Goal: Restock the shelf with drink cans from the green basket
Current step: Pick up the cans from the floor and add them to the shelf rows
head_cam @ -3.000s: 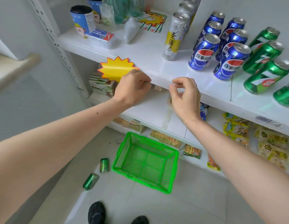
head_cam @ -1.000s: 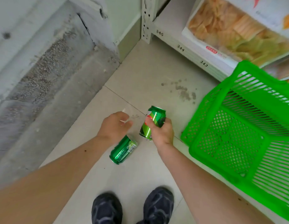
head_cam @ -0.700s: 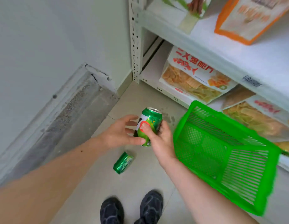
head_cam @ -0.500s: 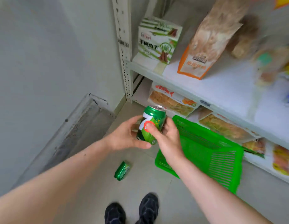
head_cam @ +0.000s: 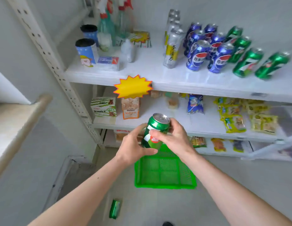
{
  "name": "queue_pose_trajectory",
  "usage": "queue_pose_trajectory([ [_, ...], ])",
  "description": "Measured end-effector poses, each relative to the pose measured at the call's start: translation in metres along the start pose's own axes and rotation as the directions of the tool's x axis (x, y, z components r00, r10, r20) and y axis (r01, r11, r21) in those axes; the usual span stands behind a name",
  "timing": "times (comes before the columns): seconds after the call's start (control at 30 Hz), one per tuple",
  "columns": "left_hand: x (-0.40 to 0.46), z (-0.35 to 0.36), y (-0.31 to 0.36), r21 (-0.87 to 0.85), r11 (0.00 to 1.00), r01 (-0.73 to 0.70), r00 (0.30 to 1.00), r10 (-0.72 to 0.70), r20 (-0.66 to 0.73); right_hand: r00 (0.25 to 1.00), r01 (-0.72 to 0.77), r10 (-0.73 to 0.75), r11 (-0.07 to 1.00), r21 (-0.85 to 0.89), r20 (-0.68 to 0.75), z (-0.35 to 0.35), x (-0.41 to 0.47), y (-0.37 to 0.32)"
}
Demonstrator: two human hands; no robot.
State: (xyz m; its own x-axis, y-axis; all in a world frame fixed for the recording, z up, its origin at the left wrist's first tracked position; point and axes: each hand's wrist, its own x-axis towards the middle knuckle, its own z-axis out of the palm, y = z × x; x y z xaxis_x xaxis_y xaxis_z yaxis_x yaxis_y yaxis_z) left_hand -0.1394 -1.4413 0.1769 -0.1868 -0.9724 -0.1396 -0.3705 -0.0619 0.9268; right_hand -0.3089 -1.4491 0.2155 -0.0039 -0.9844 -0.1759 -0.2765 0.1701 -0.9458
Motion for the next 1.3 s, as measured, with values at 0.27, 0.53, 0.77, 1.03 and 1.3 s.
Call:
queue_pose_trajectory([
  [0.27,0.024,0.104,0.127,0.035,0.980,-0.196,0.975,0.191,0.117,0.986,-0.004,-0.035,0.971,-0.238,-0.163,-0.172,-0.029,-0.051],
  [0.53,0.063,0.223,0.240,-0.038,0.954,-0.298,0.953,0.300,0.050,0.962,0.049,-0.140,0.932,-0.358,-0.232,-0.329,-0.025,-0.092],
  [0.77,0.122,0.270,0.281,-0.008,0.961,-0.278,0.958,0.278,0.072,0.932,0.072,-0.183,0.939,-0.335,-0.312,-0.419,0.021,-0.106],
  [1.03,0.201,0.261,0.314,0.281,0.890,-0.360,0.932,0.353,0.076,0.882,0.101,-0.230,0.945,-0.311,-0.412,-0.494,0.106,-0.130],
  [1.3,0.268,0.262,0.351,0.461,0.818,-0.345,0.933,0.351,0.076,0.841,0.160,-0.269,0.953,-0.259,-0.470,-0.540,0.196,-0.146],
])
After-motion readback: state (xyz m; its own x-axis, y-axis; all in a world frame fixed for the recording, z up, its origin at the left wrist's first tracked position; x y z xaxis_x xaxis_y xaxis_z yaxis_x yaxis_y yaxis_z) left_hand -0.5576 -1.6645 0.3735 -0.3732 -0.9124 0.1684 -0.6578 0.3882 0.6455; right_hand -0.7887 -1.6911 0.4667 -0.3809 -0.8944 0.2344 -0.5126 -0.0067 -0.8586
